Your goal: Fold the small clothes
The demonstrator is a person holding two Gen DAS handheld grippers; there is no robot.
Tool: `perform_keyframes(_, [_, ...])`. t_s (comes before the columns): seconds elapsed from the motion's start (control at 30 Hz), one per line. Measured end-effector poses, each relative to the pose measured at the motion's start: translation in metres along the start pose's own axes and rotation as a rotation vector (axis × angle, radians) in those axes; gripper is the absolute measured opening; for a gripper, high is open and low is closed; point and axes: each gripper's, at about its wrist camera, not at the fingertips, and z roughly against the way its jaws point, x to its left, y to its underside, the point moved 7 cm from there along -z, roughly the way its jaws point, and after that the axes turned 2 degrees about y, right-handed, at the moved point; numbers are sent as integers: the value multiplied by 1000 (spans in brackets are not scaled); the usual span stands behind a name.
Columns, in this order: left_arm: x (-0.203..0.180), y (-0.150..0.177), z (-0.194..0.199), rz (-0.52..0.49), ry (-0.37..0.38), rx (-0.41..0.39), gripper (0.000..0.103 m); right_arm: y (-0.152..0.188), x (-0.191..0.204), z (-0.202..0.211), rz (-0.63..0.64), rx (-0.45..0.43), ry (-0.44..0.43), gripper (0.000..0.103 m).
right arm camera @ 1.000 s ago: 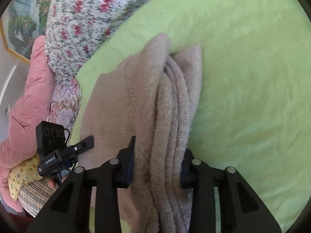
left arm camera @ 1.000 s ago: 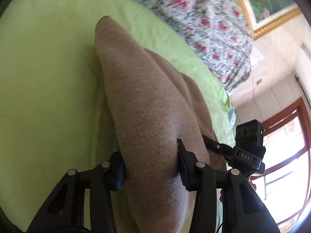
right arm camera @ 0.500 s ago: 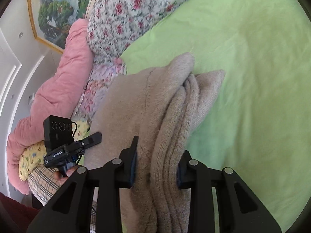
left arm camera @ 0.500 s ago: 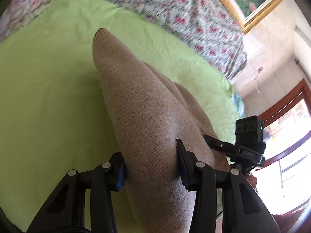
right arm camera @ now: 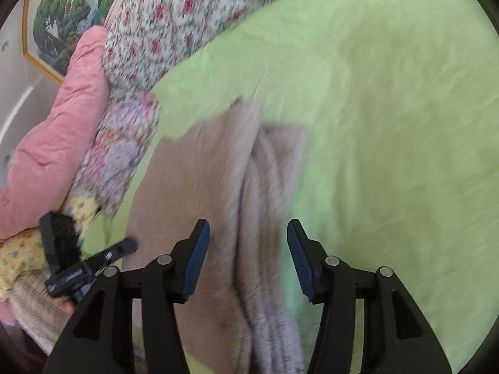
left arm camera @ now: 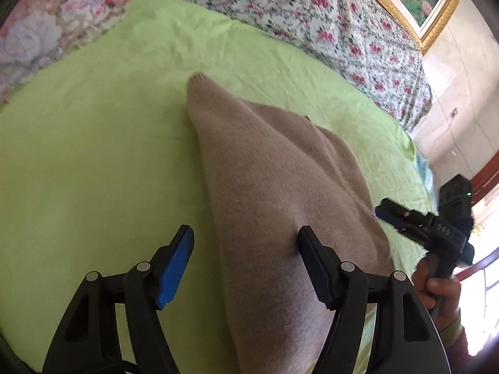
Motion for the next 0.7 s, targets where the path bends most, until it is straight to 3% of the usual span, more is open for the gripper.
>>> perform_keyframes(0.27, [16, -36, -4, 69, -79, -36, 68, -35, 24, -26, 45, -5, 15, 49])
perform_keyframes(0.37, [18, -42, -19, 76, -83, -20, 59, -36, 33, -47, 57, 36, 11, 45])
perform_keyframes(0.43, [15, -41, -30, 65, -59, 6, 37, -31, 30, -62, 60, 79, 47, 36])
perform_keyframes(0.47, [10, -42, -35, 59, -53, 14, 27, -31, 28, -66, 51, 86, 43, 19])
perform_keyframes(0.5, [6, -44, -38, 43, -66, 15, 27, -32, 27, -64, 39, 74, 28, 13])
perform_keyframes(0.7, [-24, -43, -49, -92, -109, 38, 26, -52, 6, -27, 17, -45, 63, 9])
